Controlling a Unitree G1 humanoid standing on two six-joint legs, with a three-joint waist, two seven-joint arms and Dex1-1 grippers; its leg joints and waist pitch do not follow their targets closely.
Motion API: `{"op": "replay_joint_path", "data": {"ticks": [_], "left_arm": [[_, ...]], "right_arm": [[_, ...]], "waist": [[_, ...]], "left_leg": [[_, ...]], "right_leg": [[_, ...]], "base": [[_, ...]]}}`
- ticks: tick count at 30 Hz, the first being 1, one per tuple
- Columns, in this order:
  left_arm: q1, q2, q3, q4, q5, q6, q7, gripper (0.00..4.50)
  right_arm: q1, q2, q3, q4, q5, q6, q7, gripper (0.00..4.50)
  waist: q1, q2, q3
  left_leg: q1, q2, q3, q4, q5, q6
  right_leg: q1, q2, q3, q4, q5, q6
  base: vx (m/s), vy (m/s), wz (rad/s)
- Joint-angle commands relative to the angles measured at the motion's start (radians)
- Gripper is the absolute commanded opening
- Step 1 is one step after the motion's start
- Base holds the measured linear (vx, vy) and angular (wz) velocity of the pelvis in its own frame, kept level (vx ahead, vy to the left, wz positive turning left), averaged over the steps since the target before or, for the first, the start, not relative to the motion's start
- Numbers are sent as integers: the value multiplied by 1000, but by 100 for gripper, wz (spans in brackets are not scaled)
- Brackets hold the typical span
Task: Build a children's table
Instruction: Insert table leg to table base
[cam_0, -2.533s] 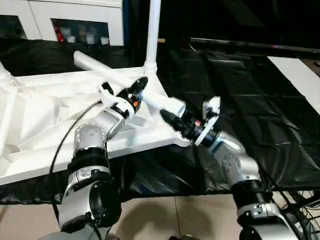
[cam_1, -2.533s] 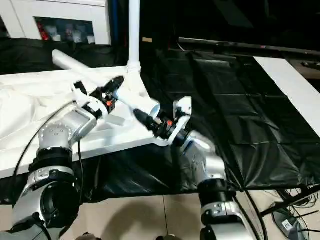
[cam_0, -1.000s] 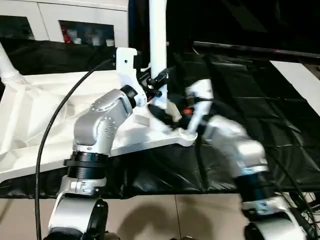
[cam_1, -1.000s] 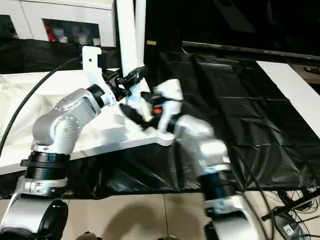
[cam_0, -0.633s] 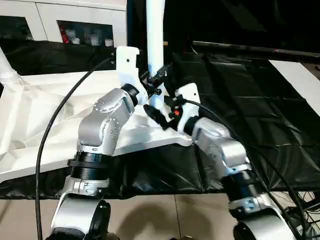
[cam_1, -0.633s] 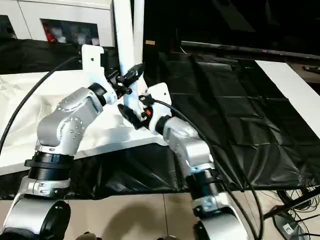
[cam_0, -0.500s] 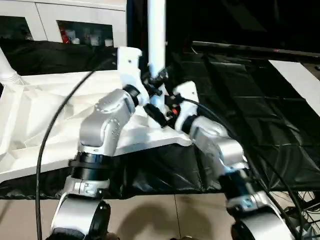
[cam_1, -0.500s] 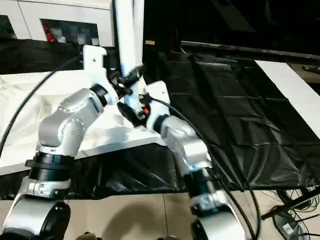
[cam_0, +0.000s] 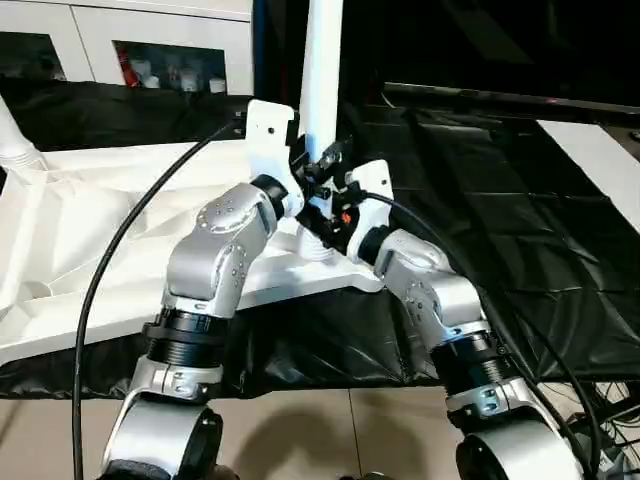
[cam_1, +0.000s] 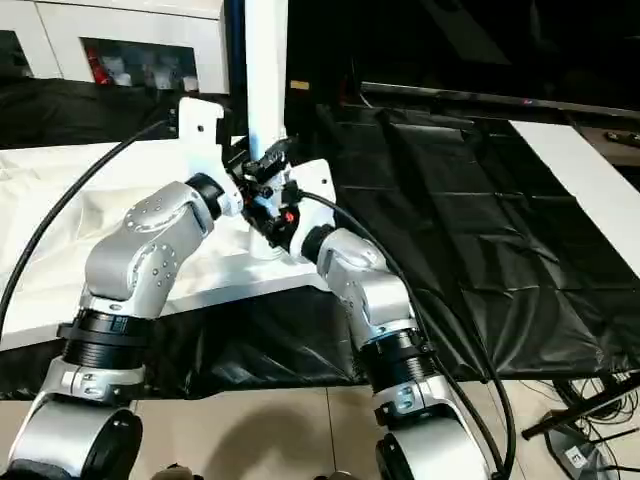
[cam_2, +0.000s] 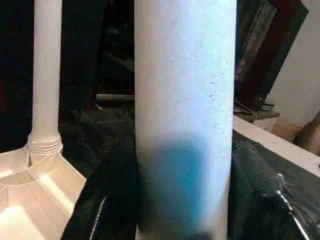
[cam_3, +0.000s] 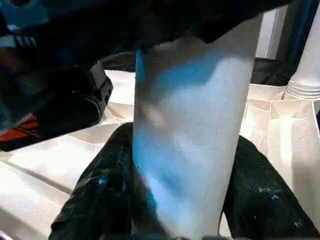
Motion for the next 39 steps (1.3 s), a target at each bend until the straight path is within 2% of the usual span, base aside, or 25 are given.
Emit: {"op": "replay_joint_path", "data": {"ticks": [1,2,4,6,7,9,10,12,13,14,16,20,22,23,24,27,28,31,34,35,39], "left_arm": [[-5,-5,-8,-31,6,-2,3,191],[-4,-7,-9,-34,-2,11,-1,226],[-1,-16,-5,-41,-20,24,-10,261],[-2,-32,15,-47,-60,44,-22,270],[-9,-41,45,-44,-105,56,-42,283],[-12,-36,57,-45,-134,64,-71,295],[-19,-29,88,-43,-194,89,-113,304],[-23,-27,104,-41,-220,103,-126,304],[-36,-9,151,-37,-316,160,-189,304],[-36,-9,151,-37,-316,160,-189,304],[-47,12,190,-38,-407,227,-251,304],[-51,44,221,-45,-500,328,-328,304],[-50,55,218,-49,-509,341,-349,304],[-43,74,202,-57,-511,346,-379,304],[-43,74,202,-57,-511,346,-379,304],[-34,101,167,-63,-495,349,-411,268],[-33,102,164,-64,-494,350,-412,264],[-32,106,149,-69,-488,356,-406,246],[-33,110,139,-69,-472,352,-395,228],[-35,109,139,-68,-469,347,-392,208],[-37,106,149,-69,-465,348,-365,195]], "right_arm": [[-10,-6,-14,13,5,-11,19,192],[-10,-8,-15,13,10,-12,30,192],[-8,-13,-12,11,15,-13,50,191],[-4,-23,-14,-8,44,-5,104,190],[8,-39,-16,-43,88,16,180,190],[12,-50,-13,-55,100,25,211,190],[17,-69,-6,-64,107,33,248,190],[18,-76,-4,-66,109,34,261,190],[26,-92,-14,-82,147,53,311,189],[26,-92,-14,-82,147,53,311,189],[34,-104,-37,-104,202,88,365,189],[54,-145,-45,-154,280,159,482,189],[60,-166,-36,-172,296,182,521,189],[67,-198,-13,-190,298,205,565,189],[67,-198,-13,-190,298,205,565,189],[73,-232,7,-207,298,237,592,189],[73,-235,8,-209,298,239,594,189],[73,-247,13,-218,295,244,599,189],[72,-254,15,-224,294,252,601,189],[71,-257,15,-226,292,253,601,189],[66,-265,17,-233,289,259,597,189]], "waist": [[-5,17,-73],[-5,18,-72],[-5,16,-73],[-4,17,-73],[-4,16,-73],[-1,17,-72],[0,18,-72],[0,17,-72],[0,17,-72],[2,18,-73],[1,17,-73],[3,18,-73],[6,23,-72],[7,21,-72],[9,21,-72],[6,20,-71],[6,18,-71],[6,19,-72],[6,16,-72],[6,17,-72],[7,16,-72]], "left_leg": [[8,-19,17,-61,-196,-23],[9,-19,17,-61,-195,-23],[7,-18,17,-61,-192,-21],[9,-19,19,-59,-196,-17],[7,-18,18,-59,-194,-11],[7,-19,18,-59,-195,-5],[7,-20,18,-59,-194,-1],[7,-20,19,-58,-197,-2],[8,-20,19,-58,-197,-3],[10,-21,19,-58,-197,-3],[9,-21,19,-58,-196,0],[10,-21,19,-58,-189,8],[11,-20,18,-59,-188,7],[11,-20,18,-58,-187,8],[10,-18,18,-59,-184,7],[10,-19,17,-60,-197,-6],[9,-19,18,-59,-196,-5],[10,-18,16,-59,-193,-11],[8,-18,17,-58,-183,-10],[9,-19,17,-58,-184,-9],[9,-18,17,-58,-183,-10]], "right_leg": [[64,-35,37,-67,-160,-122],[64,-35,37,-67,-159,-123],[66,-36,37,-66,-148,-128],[66,-35,37,-66,-144,-136],[67,-35,37,-66,-135,-144],[68,-36,38,-66,-133,-149],[68,-34,36,-67,-139,-150],[67,-34,36,-68,-150,-155],[67,-34,36,-68,-153,-156],[68,-34,36,-66,-155,-161],[68,-32,35,-65,-142,-170],[70,-31,33,-64,-129,-183],[70,-32,33,-65,-131,-185],[72,-32,33,-66,-132,-184],[72,-33,33,-65,-133,-182],[72,-35,33,-68,-165,-174],[72,-35,33,-69,-174,-169],[71,-35,32,-69,-181,-168],[72,-36,33,-67,-169,-169],[72,-36,33,-68,-170,-168],[71,-36,32,-68,-179,-166]], "base": [[0,0,0],[0,0,0],[0,0,0],[0,0,0],[0,0,0],[0,0,0],[0,0,0],[0,0,0],[0,0,0],[0,0,0],[0,0,0],[0,0,0],[0,0,0],[0,0,0],[0,0,0],[0,0,0],[0,0,0],[0,0,0],[0,0,0],[0,0,0],[0,0,0]]}}
